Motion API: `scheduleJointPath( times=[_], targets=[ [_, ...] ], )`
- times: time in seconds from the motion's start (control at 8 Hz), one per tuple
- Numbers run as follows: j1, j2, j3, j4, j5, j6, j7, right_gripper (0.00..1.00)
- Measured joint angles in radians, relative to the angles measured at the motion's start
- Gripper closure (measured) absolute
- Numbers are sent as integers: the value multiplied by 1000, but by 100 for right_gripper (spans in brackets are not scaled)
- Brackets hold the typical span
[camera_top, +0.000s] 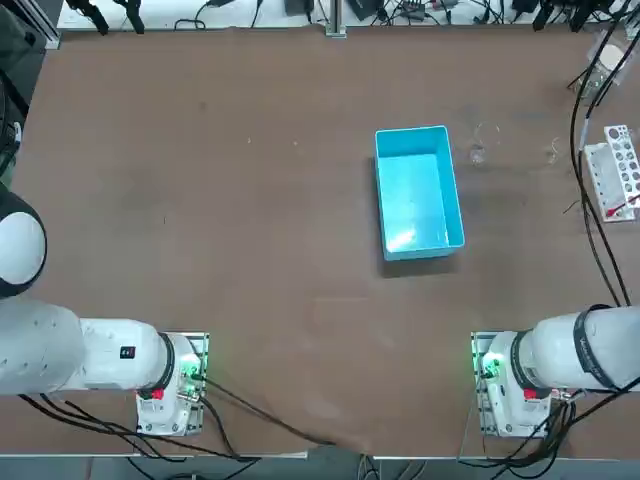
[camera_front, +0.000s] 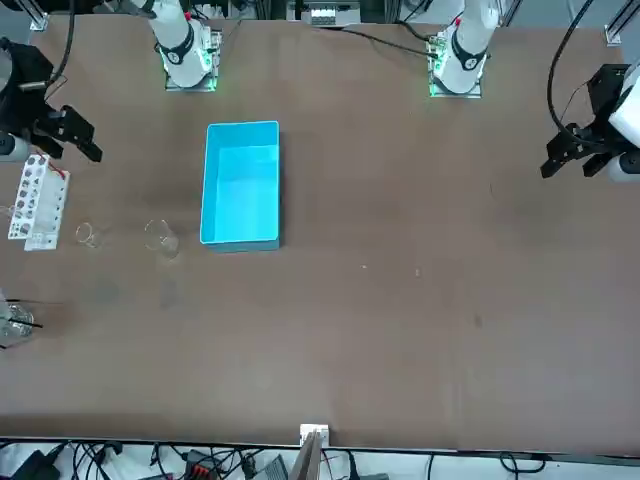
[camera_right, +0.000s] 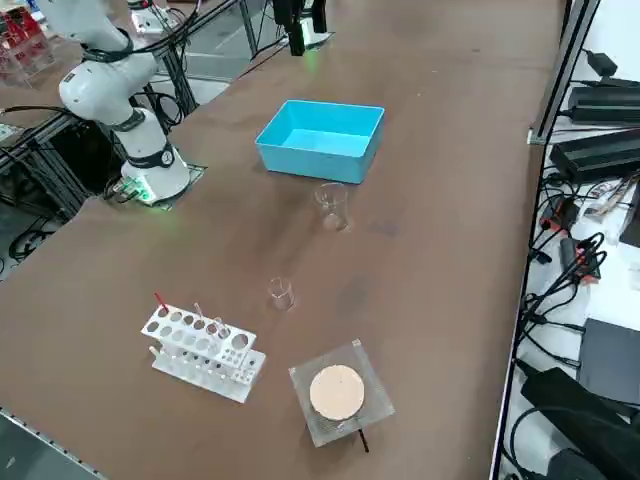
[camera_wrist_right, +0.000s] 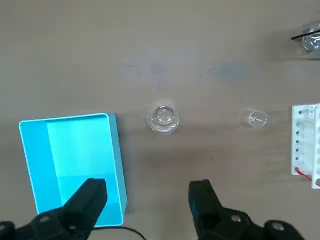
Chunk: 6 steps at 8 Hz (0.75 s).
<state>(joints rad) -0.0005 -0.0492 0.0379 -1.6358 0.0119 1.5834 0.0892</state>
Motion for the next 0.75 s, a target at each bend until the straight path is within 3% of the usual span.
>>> scheduleJointPath(
  times=[0.5, 0.75],
  targets=[
    [-26, 0, -5, 1, -4, -64, 0, 0],
    [-68, 1, -10, 2, -4, -188, 0, 0]
  ],
)
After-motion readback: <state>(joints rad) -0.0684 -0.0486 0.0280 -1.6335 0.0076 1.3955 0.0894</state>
